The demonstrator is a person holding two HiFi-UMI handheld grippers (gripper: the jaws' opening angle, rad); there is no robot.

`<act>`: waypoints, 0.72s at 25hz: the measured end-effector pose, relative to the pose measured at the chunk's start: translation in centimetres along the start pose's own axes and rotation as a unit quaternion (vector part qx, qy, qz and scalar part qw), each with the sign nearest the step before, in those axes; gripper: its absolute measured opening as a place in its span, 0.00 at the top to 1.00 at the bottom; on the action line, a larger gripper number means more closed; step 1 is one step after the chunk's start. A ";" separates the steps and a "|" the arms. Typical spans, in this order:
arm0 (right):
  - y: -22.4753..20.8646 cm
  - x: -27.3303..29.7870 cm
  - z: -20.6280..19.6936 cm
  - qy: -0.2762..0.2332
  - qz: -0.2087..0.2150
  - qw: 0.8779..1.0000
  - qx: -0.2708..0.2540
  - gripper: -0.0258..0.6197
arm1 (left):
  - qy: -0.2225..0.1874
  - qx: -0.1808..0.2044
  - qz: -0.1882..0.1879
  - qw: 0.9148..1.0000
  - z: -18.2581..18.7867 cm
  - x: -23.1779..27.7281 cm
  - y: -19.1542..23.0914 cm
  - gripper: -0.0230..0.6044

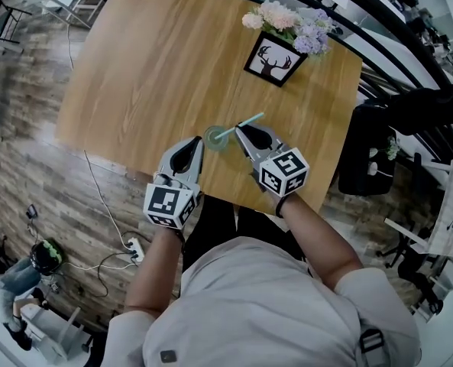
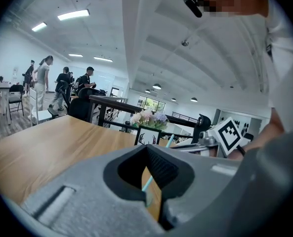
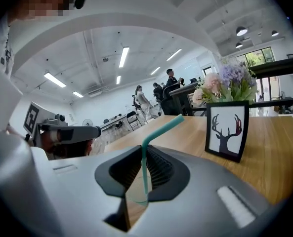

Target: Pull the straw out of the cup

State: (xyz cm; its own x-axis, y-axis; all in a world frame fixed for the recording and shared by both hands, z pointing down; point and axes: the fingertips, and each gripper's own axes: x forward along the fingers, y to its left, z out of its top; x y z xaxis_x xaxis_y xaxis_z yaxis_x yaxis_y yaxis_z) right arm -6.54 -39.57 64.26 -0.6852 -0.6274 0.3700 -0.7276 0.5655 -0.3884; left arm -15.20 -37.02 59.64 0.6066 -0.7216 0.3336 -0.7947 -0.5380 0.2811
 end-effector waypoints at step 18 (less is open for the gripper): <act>7.7 -11.0 10.8 -0.098 0.064 0.989 -0.088 0.90 | -0.111 0.042 0.047 0.992 9.3 -6.7 -8.5 0.96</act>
State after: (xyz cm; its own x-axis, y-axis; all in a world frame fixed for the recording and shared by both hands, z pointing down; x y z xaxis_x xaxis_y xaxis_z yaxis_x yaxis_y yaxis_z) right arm -4.21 -34.10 48.11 -0.7644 -0.6269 0.1506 -0.6423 0.7200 -0.2628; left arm -12.69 -31.69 46.64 0.5163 -0.8437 0.1470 -0.8527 -0.4905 0.1797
